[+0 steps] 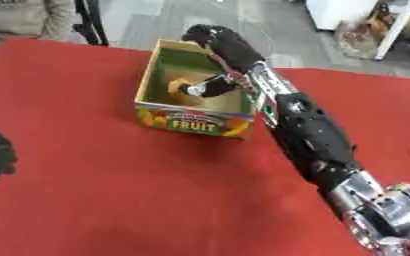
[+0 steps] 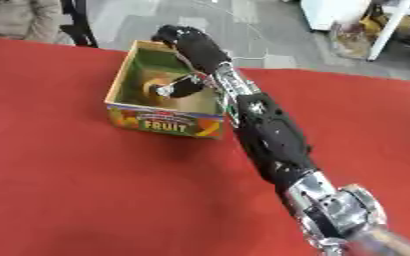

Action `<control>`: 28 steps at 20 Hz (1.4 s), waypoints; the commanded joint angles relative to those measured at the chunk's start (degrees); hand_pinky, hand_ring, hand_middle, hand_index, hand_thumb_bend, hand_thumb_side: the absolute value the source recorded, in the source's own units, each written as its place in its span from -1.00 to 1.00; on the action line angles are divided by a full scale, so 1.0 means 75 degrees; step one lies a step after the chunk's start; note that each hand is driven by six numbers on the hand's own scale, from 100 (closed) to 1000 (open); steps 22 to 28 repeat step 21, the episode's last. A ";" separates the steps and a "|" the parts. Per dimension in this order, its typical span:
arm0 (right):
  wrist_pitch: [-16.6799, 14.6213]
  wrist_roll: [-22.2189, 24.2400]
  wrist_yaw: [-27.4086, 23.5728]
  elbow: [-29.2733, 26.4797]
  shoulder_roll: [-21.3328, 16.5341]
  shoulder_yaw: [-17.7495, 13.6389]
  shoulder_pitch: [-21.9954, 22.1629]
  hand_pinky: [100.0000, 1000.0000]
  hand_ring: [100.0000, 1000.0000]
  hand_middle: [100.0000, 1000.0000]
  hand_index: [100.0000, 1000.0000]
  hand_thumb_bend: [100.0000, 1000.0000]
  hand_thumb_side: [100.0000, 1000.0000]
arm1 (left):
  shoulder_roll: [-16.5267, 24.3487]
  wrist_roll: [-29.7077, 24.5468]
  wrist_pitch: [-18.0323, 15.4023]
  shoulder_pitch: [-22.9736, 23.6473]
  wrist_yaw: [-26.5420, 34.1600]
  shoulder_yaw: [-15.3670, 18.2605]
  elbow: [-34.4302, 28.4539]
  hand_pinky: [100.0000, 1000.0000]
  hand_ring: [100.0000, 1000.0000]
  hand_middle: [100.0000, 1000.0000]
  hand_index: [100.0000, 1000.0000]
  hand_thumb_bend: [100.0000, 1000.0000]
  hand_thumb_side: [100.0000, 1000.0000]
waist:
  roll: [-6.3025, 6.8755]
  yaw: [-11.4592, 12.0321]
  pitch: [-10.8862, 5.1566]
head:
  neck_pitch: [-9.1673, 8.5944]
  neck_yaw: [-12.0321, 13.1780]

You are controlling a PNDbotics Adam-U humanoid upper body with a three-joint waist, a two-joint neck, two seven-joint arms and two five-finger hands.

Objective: Pick up objects on the table and place them in the box.

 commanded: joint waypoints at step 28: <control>0.1908 0.0709 -0.7725 -0.5605 -0.0613 -0.0257 0.3693 0.06 0.29 0.21 0.65 -0.25 -0.41 | 0.0396 0.0539 0.0037 0.0561 -0.0225 0.0629 -0.0108 -0.19 -0.08 -0.08 0.05 -0.20 -0.40 | 0.0400 -0.2160 -0.0066 | 0.0588 0.1177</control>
